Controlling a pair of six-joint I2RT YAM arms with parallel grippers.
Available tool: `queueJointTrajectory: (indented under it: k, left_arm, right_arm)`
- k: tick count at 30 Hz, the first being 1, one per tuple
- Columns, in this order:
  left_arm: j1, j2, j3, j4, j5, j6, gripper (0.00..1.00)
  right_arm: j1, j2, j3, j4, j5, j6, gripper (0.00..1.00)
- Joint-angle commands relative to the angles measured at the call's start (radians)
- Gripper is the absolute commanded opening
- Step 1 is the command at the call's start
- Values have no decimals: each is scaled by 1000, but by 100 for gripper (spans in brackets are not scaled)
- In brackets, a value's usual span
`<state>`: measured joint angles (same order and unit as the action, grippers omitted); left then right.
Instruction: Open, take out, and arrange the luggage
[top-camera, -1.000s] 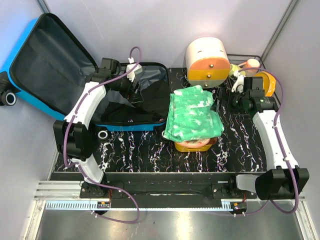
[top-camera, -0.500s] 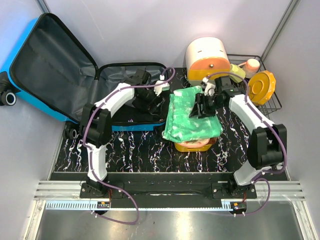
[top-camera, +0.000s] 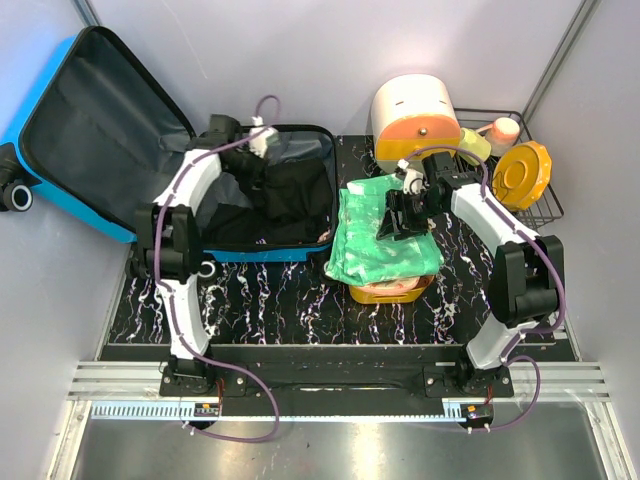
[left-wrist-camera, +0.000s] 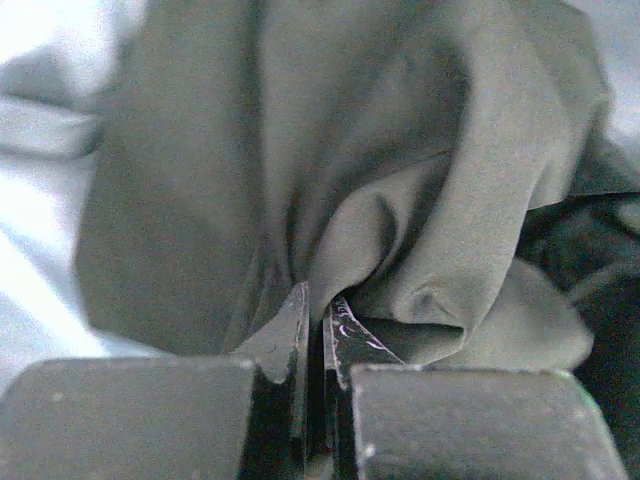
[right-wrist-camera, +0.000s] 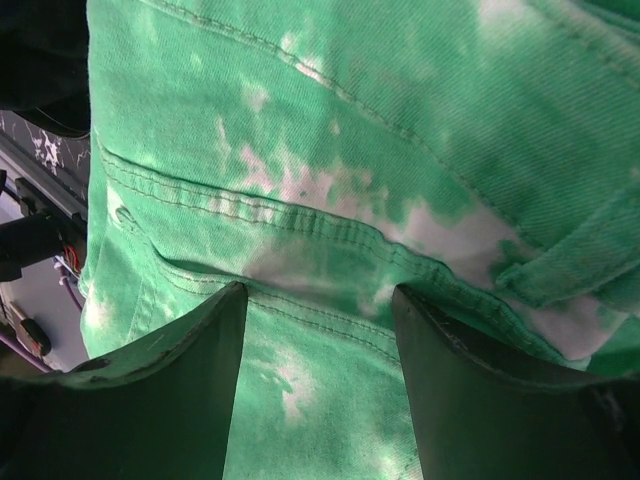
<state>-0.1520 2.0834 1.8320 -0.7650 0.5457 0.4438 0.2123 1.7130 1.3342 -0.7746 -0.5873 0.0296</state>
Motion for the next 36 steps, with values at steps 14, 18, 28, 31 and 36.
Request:
queueJointTrajectory:
  k: [14, 18, 28, 31, 36]
  left_arm:
    - [106, -200, -29, 159, 31, -189, 0]
    - [77, -213, -57, 314, -4, -353, 0]
    - [38, -160, 71, 438, -76, -533, 0]
    - [40, -160, 44, 409, -95, -481, 0]
    - [42, -220, -147, 379, -115, -308, 0]
  right_arm:
    - [9, 54, 20, -22, 87, -68, 71]
    - [9, 59, 28, -22, 84, -65, 72]
    - [9, 65, 43, -15, 80, -48, 73]
    - [9, 66, 52, -14, 80, -46, 74]
    - [9, 60, 57, -14, 72, -45, 75]
